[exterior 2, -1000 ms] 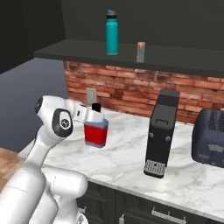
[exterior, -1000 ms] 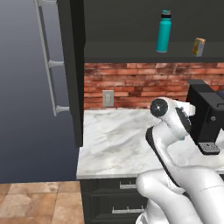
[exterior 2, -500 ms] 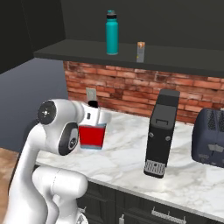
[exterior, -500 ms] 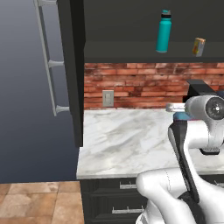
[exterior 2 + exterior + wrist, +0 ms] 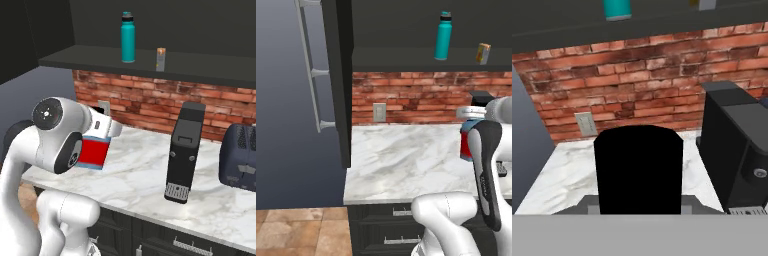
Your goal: Sort all alcoholic drinks to one cabinet, and non-alcoholic drinks to the other.
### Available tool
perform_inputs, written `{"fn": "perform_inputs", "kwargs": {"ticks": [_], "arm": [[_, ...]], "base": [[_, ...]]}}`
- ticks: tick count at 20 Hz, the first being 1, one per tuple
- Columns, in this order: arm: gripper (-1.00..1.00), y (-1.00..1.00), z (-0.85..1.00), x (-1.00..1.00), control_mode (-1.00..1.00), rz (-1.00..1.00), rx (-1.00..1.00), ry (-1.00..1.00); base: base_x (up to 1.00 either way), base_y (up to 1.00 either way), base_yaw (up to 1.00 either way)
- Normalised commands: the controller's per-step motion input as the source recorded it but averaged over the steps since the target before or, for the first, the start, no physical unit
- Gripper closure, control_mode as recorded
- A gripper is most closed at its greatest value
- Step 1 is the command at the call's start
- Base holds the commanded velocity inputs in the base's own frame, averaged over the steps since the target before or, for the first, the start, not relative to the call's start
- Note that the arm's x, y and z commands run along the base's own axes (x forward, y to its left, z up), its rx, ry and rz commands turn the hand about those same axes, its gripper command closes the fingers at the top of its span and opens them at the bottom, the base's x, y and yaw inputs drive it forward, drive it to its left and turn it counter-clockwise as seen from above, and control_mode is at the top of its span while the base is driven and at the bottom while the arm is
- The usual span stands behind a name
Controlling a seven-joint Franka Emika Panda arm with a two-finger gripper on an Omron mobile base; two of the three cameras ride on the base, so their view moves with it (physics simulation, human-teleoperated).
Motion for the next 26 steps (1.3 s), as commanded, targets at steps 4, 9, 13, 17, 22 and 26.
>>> {"fn": "perform_inputs", "kwargs": {"ticks": [4, 9, 13, 17, 22, 26], "arm": [[1.0, 0.12, 0.0, -0.29, -1.0, 0.0, 0.0, -0.02], [1.0, 0.07, 0.0, -0.31, -1.0, 0.0, 0.0, 0.0], [1.0, 0.12, 0.0, -0.3, 1.0, 0.0, 0.0, 0.0], [1.0, 0.0, 0.0, 0.0, 1.0, 0.0, 0.0, 0.0], [1.0, 0.0, 0.0, 0.0, 1.0, 0.0, 0.0, 0.0], [1.0, 0.0, 0.0, 0.0, 1.0, 0.0, 0.0, 0.0]], "base": [[0.0, 0.0, 0.0], [0.0, 0.0, 0.0], [-0.5, 0.08, 0.0], [-1.0, 0.23, -0.03], [-1.0, 0.21, -0.04], [-0.98, 0.15, -0.03]]}}
